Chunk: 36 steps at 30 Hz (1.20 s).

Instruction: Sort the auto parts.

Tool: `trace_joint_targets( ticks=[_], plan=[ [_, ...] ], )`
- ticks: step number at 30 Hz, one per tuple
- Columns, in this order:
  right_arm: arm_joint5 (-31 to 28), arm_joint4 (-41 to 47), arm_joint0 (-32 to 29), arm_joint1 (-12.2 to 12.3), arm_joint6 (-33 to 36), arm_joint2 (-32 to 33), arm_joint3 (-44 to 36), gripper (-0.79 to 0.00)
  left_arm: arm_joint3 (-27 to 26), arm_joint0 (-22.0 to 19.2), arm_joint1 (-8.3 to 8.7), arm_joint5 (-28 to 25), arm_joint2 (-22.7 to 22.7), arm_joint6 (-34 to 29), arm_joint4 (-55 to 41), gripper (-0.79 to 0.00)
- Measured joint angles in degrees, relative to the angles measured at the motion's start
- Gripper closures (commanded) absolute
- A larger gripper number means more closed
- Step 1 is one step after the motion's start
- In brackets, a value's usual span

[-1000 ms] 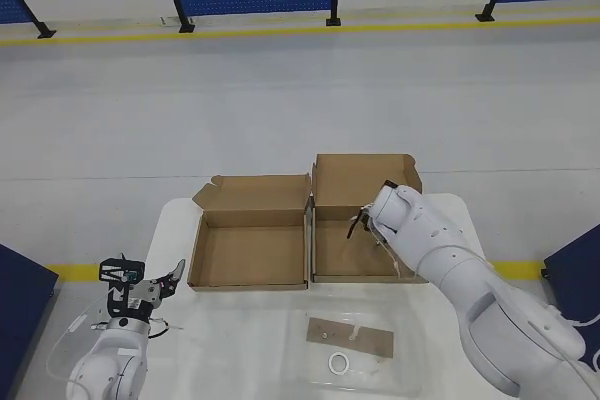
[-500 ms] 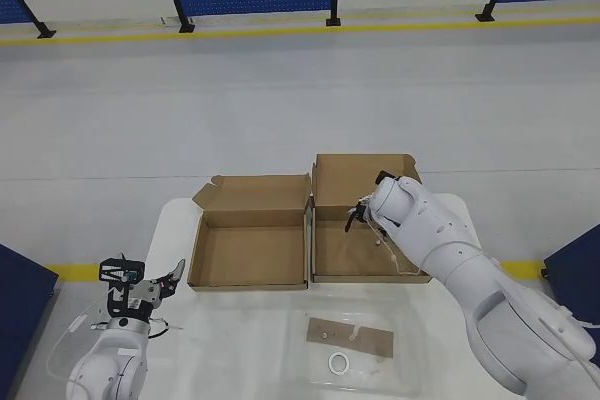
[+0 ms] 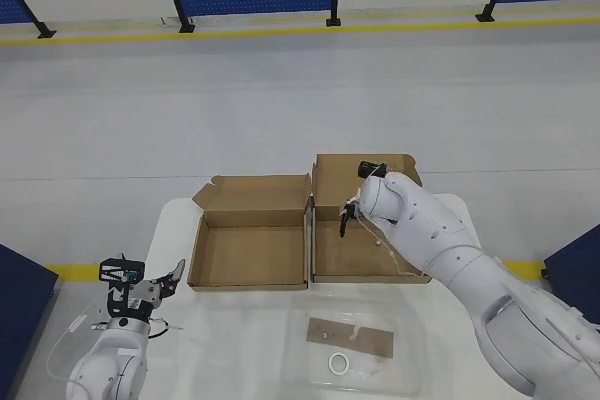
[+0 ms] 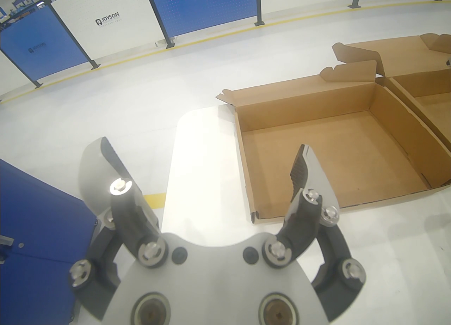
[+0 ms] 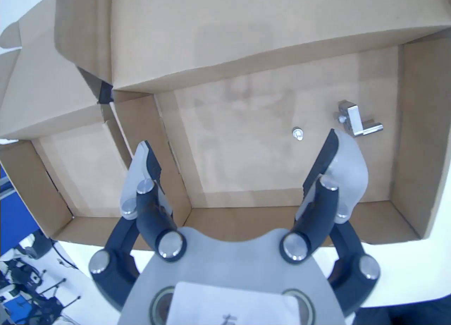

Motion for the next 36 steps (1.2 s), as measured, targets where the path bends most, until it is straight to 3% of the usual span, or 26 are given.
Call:
trace_joint_targets(
  ticks=[7,20,23,32,36],
  plan=[
    [-4.95,-11.09,-3.59,6.18,14.76,2.15,-18.25,-0.785,0.00,0.00,0.00,0.00,0.00,0.00,0.00,-0.785],
    [-5.84,-10.86,-4.11,6.33,14.61,2.16,-19.36,-0.785,0.00,0.00,0.00,0.00,0.00,0.00,0.00,-0.785],
    [-13.59,-11.13,-4.85,7.23,16.93,3.15,-23.49,-0.785,0.00,0.00,0.00,0.00,0.00,0.00,0.00,-0.785],
    [-34.14,-14.07,-10.39,12.35,33.08,8.53,-40.87,-0.785,0.00,0.00,0.00,0.00,0.00,0.00,0.00,-0.785],
    [-35.05,-13.68,-10.62,12.48,33.78,8.68,-41.27,-0.785,0.00,0.00,0.00,0.00,0.00,0.00,0.00,-0.785]
  ],
)
